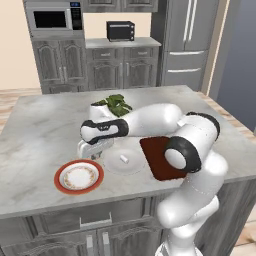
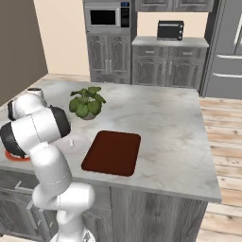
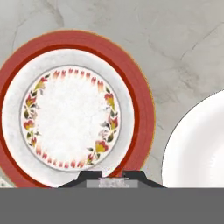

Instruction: Move the dessert items from the plates to the tray.

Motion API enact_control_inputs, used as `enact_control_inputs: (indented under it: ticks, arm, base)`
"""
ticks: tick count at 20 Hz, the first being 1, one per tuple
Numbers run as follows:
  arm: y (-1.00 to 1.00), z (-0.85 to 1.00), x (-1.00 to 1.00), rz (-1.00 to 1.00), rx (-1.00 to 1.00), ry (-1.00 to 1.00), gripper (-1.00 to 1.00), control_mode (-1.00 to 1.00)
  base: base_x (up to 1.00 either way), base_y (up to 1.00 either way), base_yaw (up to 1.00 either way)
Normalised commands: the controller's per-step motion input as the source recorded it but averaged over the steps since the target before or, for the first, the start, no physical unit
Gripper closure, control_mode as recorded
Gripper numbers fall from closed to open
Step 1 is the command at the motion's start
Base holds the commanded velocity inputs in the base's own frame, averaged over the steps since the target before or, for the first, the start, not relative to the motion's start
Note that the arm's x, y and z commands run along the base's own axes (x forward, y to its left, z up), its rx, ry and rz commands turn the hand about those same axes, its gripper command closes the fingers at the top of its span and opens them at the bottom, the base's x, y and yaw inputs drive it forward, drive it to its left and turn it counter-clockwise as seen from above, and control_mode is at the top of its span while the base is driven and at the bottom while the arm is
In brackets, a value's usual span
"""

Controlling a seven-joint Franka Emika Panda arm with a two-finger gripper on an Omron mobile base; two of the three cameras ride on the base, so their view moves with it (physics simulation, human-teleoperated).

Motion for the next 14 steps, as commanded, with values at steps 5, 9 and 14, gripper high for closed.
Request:
enact_control_inputs:
  ticks: [5,9,14]
  arm:
    - [-0.76,0.27,0.0,-0.13,0.0,0.0,1.0,-1.0]
    - [-0.69,0.21,0.0,-0.13,-0.04,0.0,1.0,-1.0]
    - [-0.71,0.13,0.0,-0.14,-0.05,0.0,1.0,-1.0]
  base:
    - [0.0,0.0,0.0]
    - [0.0,0.0,0.0]
    - [0.0,0.0,0.0]
